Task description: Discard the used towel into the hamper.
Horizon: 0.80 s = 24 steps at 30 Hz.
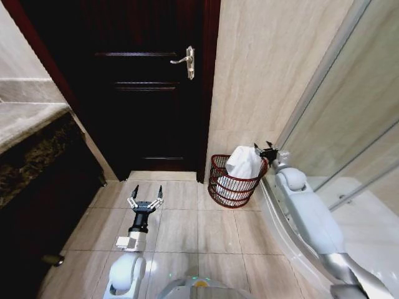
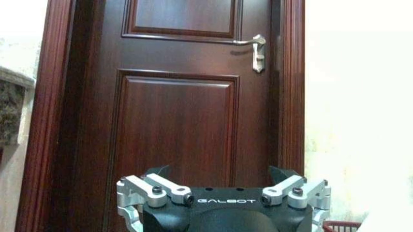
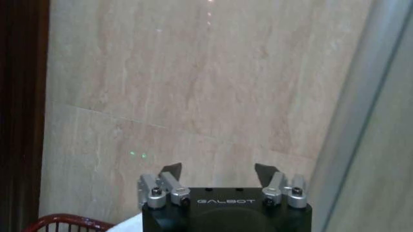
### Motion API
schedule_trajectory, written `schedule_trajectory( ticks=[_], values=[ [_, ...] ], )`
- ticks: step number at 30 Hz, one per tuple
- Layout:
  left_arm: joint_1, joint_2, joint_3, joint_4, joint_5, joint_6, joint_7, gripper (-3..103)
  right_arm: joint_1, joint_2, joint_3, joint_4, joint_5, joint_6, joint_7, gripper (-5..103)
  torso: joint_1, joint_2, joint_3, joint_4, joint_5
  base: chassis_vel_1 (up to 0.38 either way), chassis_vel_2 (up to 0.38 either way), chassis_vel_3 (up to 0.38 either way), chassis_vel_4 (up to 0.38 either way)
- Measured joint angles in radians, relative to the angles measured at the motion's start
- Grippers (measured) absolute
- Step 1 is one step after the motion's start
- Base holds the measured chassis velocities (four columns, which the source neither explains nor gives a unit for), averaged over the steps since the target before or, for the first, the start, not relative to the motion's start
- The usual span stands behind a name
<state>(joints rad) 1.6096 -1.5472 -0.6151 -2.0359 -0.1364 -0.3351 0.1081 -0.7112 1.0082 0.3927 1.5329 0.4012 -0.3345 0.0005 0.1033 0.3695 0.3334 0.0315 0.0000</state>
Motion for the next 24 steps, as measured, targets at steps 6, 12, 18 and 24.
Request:
schedule_trajectory(
  ticks=[6, 12, 18, 24],
  values=[
    [-0.006, -0.002, 0.008, 0.005, 0.0, -0.001, 0.001, 100, -0.058, 0.0, 0.042, 0.034, 0.11, -0.051, 0.011, 95, 0.0, 0.0, 0.0, 0.0, 0.0001, 0.0, 0.0, 0.0, 0.0],
    [-0.011, -0.004, 0.009, 0.007, -0.002, 0.001, -0.002, 100, -0.242, 0.039, 0.155, 0.185, 0.06, 0.086, 0.067, 100, 0.0, 0.0, 0.0, -0.0001, 0.0003, 0.0, 0.0, 0.0, 0.0],
    [-0.022, -0.001, 0.009, 0.007, -0.018, 0.017, -0.002, 100, -0.428, 0.091, 0.243, 0.349, -0.014, 0.156, 0.09, 100, 0.0, 0.0, 0.0, 0.0, -0.0001, 0.0, 0.0, 0.0, 0.0],
    [-0.037, 0.001, 0.016, 0.013, -0.031, 0.03, -0.001, 100, -0.589, 0.143, 0.301, 0.463, -0.038, 0.174, 0.088, 100, 0.0, 0.0, 0.0, -0.0001, 0.0, 0.0, 0.0, 0.0, 0.0]
  ],
)
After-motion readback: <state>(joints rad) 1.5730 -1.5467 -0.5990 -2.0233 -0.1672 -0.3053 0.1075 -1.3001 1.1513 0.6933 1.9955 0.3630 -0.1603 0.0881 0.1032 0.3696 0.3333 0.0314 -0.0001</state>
